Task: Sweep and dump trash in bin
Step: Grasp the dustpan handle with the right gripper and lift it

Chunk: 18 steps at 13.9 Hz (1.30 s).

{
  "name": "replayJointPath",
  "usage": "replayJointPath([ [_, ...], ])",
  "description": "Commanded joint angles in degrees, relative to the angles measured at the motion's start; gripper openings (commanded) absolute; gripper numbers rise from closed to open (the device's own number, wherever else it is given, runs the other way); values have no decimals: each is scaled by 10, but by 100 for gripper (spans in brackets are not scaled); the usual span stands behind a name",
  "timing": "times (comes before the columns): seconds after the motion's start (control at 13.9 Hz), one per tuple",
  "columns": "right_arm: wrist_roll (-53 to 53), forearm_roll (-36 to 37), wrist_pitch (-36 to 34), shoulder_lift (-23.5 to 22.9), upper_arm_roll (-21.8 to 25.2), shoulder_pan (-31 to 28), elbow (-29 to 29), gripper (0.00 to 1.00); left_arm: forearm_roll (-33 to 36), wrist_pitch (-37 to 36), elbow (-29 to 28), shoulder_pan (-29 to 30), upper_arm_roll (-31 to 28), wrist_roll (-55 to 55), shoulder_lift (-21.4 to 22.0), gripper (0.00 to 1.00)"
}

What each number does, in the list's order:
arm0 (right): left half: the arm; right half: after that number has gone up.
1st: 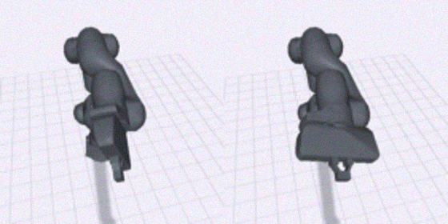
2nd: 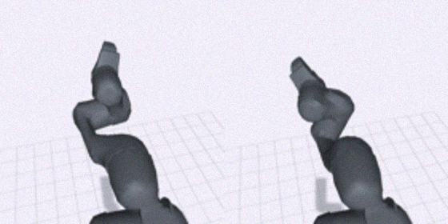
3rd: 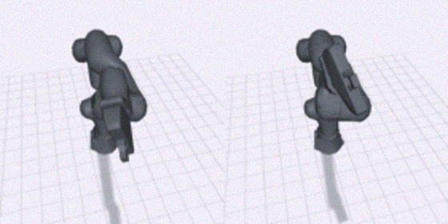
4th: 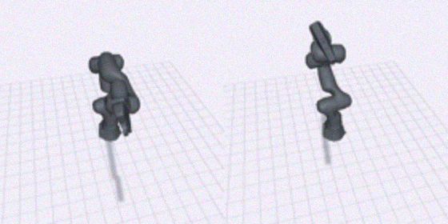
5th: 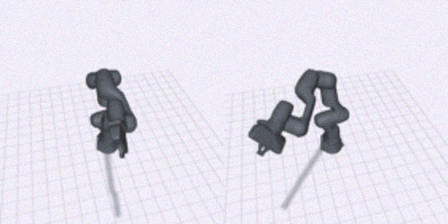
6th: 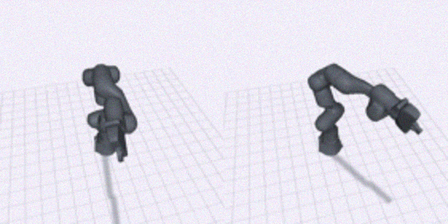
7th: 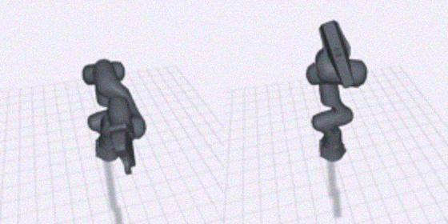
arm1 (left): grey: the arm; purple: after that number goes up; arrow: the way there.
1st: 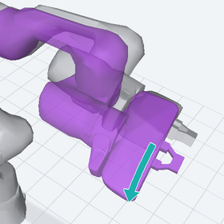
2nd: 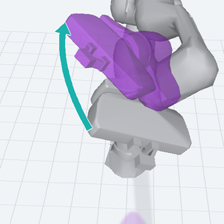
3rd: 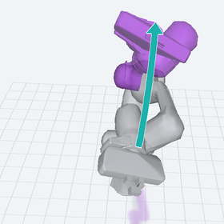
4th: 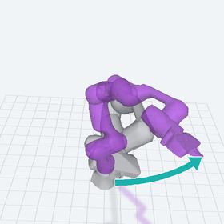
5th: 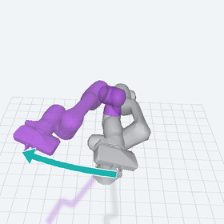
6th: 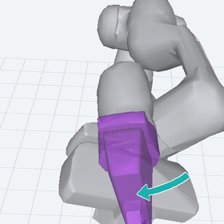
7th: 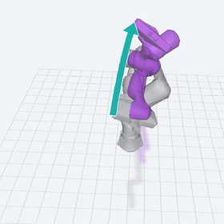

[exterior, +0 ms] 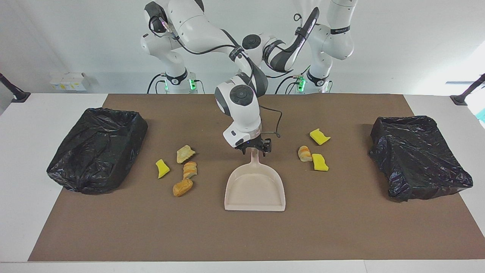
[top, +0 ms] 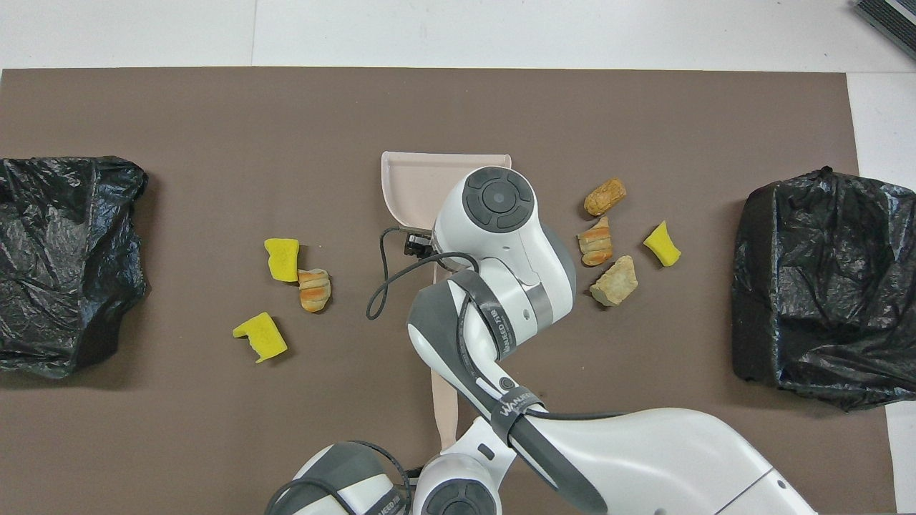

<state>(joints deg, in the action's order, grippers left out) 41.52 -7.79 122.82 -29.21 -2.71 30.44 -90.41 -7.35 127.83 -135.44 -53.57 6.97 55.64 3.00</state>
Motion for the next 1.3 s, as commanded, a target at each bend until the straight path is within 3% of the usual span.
replayJointPath([
  [0.0,-2,3,-3,12,0,1,-18,55,-9,-16,-11,-11,-11,-12,18,0],
  [0.29,-13,12,-9,12,0,2,-13,0,-9,-75,-8,-5,-13,-32,43,0],
  [0.79,-164,8,-11,41,-1,-22,-15,0,-10,-176,-8,27,-21,-59,82,0],
  [1.01,-227,8,-64,73,-1,-51,-15,0,-9,-209,-8,90,-22,-78,116,0],
  [1.23,-335,12,-129,98,0,-68,-16,0,-6,-267,12,194,-23,-97,160,0],
])
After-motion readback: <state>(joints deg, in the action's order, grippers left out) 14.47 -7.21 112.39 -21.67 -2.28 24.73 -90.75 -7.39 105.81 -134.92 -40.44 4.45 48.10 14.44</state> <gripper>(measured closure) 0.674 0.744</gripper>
